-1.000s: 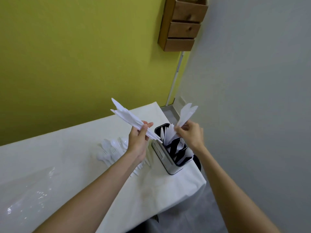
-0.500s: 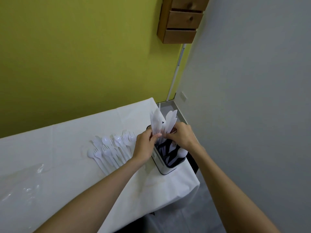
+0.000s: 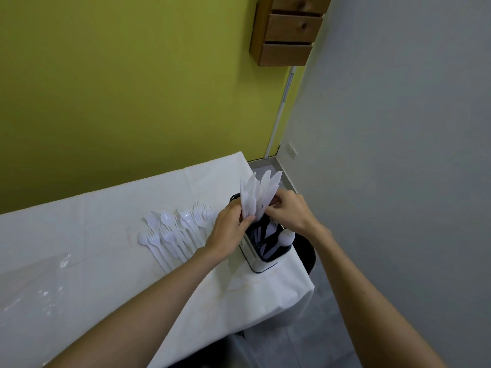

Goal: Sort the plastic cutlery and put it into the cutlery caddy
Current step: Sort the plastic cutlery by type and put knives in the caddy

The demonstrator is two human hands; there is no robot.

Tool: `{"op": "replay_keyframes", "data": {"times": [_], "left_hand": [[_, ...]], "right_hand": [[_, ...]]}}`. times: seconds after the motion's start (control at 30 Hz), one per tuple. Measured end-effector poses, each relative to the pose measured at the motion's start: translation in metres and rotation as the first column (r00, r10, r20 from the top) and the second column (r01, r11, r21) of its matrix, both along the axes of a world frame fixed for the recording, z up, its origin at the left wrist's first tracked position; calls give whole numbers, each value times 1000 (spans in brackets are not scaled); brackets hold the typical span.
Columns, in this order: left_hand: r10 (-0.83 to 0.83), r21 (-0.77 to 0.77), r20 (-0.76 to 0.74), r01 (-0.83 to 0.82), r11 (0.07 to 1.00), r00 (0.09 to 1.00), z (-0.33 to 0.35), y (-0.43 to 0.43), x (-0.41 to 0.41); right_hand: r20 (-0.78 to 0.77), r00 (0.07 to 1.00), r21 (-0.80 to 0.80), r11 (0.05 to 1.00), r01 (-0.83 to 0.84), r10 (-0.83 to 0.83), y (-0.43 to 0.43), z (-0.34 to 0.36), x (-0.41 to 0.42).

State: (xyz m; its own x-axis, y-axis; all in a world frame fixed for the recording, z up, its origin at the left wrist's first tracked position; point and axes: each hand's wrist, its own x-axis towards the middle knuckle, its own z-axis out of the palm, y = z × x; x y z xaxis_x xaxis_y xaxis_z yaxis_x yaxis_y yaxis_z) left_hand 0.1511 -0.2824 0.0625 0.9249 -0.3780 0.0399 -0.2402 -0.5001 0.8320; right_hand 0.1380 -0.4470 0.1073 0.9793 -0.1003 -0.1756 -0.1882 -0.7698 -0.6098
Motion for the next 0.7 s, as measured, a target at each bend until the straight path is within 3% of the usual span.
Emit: {"op": "replay_keyframes", "data": {"times": [0.17,0.4,0.5,0.6,0.7], "left_hand": [[-13,15,31,13,1000,999,-3,1,-4],[58,-10,42,-58,998,997,-4,5,-8],[56,15,73,-58,998,996,-8,8,-7],[79,-1,57,-79,997,995,-8,7,-6],[132,-57,2,-132,990,991,-7,7,-6]], "right_hand": [[63,995,142,988,65,-74,3,1,-5],[234,965,51,993,105,-115,7,-7,-6],[299,935,160,975,151,-194,7,-7,-5],[292,933,240,960,143,-212,3,-5,-1],[208,971,193,978,81,-121,-2,-6,2]]}}
